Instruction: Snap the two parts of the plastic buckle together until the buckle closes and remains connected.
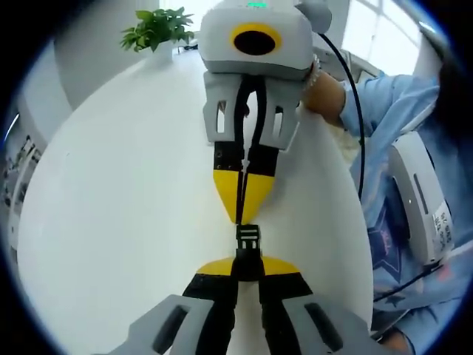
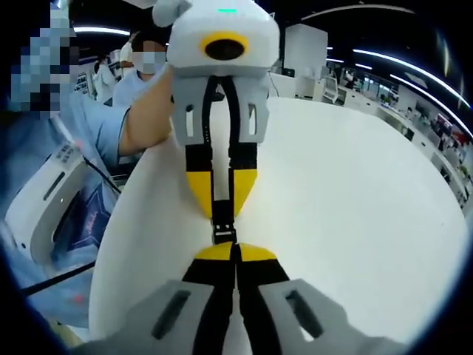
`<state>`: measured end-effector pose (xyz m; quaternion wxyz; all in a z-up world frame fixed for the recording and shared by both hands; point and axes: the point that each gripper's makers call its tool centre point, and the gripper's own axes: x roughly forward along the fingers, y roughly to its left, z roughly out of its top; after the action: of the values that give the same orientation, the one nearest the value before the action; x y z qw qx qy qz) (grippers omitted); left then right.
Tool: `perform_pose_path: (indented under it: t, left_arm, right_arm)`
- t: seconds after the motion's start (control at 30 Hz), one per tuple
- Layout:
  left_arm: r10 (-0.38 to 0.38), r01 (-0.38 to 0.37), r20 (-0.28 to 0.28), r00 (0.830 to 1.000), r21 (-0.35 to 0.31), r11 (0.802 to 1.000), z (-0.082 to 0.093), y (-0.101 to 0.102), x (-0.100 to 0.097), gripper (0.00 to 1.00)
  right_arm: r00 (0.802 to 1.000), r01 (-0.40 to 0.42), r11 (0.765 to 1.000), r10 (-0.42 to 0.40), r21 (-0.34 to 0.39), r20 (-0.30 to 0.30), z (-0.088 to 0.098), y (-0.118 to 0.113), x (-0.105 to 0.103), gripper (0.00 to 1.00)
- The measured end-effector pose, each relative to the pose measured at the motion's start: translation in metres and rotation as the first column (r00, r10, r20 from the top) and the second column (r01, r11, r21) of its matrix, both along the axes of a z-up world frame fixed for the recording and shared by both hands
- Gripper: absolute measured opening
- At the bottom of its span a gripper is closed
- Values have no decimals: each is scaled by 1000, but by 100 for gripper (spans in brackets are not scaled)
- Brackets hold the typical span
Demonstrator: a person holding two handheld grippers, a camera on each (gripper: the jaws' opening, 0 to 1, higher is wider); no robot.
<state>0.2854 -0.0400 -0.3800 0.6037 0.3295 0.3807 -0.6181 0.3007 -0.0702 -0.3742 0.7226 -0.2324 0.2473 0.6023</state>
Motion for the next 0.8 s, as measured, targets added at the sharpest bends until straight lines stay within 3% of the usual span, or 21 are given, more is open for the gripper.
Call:
perform_pose_path:
  t: [0.6, 0.8]
  left_arm:
    - [-21, 21, 15, 1000, -19, 1000, -1, -1, -1, 10]
    - [-21, 21, 6, 1000, -23, 1000, -1, -1, -1, 10]
  right_arm:
    - [1000, -13, 1000, 13, 13, -7, 0, 0, 1, 0]
    - [999, -34, 999, 34, 5, 20, 1, 1, 1, 0]
